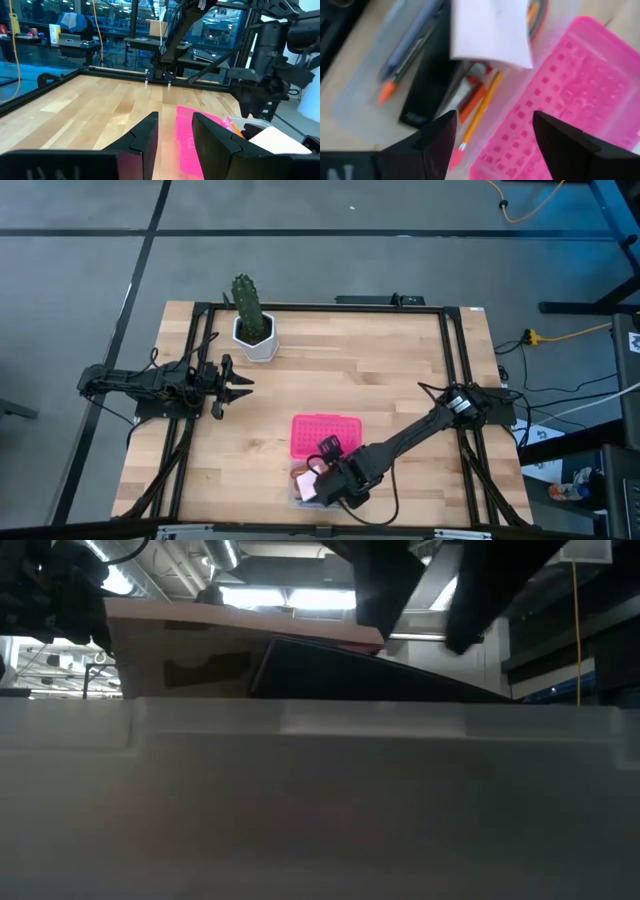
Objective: Pack school essentials
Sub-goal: Put the pink sticky notes into the pencil case
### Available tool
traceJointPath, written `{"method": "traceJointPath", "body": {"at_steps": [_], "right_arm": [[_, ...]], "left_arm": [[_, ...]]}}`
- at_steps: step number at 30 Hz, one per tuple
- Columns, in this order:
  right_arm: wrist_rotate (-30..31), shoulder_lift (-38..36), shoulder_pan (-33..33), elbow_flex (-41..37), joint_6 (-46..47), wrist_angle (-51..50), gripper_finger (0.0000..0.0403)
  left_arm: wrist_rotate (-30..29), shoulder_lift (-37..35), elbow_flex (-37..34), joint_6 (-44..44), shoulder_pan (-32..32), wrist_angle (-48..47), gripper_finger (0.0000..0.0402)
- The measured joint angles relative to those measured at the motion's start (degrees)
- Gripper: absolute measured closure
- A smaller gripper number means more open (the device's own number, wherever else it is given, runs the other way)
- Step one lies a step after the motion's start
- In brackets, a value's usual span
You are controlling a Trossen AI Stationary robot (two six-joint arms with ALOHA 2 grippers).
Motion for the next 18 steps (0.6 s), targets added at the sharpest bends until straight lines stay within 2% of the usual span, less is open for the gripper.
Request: {"method": "traceJointPath", "body": {"at_steps": [3, 10, 15, 18], "right_arm": [[2.92, 0.36, 0.02, 0.00, 2.43, 2.47, 0.0160], [0.67, 0.33, 0.02, 0.02, 2.54, 9.38, 0.0182], [0.20, 0.36, -0.09, 0.02, 2.33, 11.36, 0.0183], [1.69, 0.36, -0.42, 0.02, 2.39, 8.58, 0.0183]], "left_arm": [[0.00, 0.00, -0.01, -0.02, -0.01, 0.02, 0.0288], [0.00, 0.00, 0.00, 0.00, -0.02, 0.02, 0.0288], [0.00, 0.00, 0.00, 0.00, -0.01, 0.02, 0.0288], [0.02, 0.00, 0.00, -0.02, -0.02, 0.00, 0.0288]]}}
